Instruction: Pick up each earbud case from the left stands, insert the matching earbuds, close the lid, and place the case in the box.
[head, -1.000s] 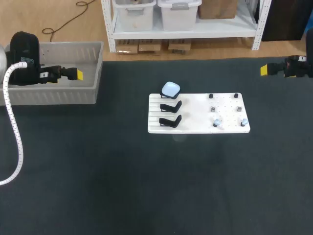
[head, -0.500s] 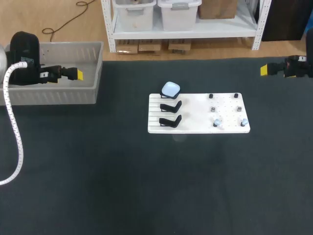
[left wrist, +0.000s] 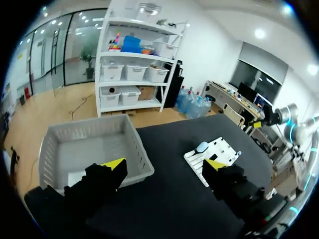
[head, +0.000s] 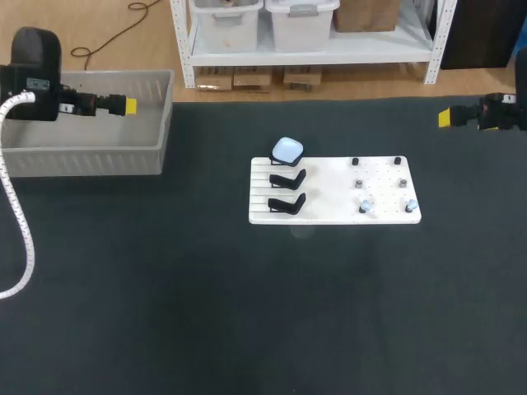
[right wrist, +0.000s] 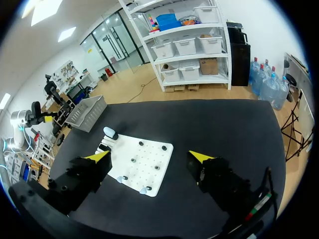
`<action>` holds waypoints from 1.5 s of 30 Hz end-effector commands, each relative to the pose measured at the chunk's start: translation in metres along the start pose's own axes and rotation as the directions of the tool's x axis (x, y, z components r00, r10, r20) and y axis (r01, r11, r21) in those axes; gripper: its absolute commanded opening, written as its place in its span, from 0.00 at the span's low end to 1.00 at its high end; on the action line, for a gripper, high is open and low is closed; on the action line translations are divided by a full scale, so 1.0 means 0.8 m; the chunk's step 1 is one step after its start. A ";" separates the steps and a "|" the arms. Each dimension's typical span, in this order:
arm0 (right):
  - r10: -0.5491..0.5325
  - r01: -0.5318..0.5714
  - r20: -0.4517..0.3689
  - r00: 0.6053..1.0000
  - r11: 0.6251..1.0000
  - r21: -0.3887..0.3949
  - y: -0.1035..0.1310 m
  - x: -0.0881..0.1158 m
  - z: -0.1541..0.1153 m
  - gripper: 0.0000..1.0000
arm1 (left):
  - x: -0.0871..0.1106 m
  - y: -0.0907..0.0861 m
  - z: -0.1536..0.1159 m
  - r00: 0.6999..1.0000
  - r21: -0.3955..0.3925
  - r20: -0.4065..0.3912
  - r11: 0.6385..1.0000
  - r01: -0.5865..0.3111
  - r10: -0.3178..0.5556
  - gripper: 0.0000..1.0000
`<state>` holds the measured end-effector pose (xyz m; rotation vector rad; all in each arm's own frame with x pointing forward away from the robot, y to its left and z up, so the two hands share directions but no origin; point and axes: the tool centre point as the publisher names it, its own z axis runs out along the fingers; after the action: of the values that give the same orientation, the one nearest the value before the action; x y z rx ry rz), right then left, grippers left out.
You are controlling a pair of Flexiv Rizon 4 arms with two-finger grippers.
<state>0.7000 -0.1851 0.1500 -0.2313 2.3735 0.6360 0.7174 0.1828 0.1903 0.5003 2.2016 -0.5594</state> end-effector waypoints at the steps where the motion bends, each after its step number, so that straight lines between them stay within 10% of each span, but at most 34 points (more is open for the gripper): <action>1: 0.000 0.000 0.000 1.000 1.000 0.000 0.000 0.000 0.000 1.00 | -0.007 0.004 -0.002 0.992 0.176 0.007 0.977 -0.121 0.122 1.00; 11: 0.000 0.000 0.000 1.000 1.000 0.000 0.000 0.000 0.000 1.00 | -0.017 -0.002 0.027 0.928 0.376 -0.017 0.862 -0.339 0.372 1.00; 27: 0.000 0.000 0.000 1.000 1.000 0.000 0.000 0.000 0.000 1.00 | -0.018 -0.038 0.113 0.777 0.480 0.120 0.649 -0.591 0.618 1.00; 45: 0.000 0.000 0.000 1.000 1.000 0.000 0.000 0.000 0.000 1.00 | 0.005 -0.078 0.190 0.721 0.604 0.211 0.492 -0.627 0.660 1.00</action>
<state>0.7000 -0.1851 0.1500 -0.2313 2.3735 0.6360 0.7670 0.0567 0.1192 1.5989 1.6178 -0.7983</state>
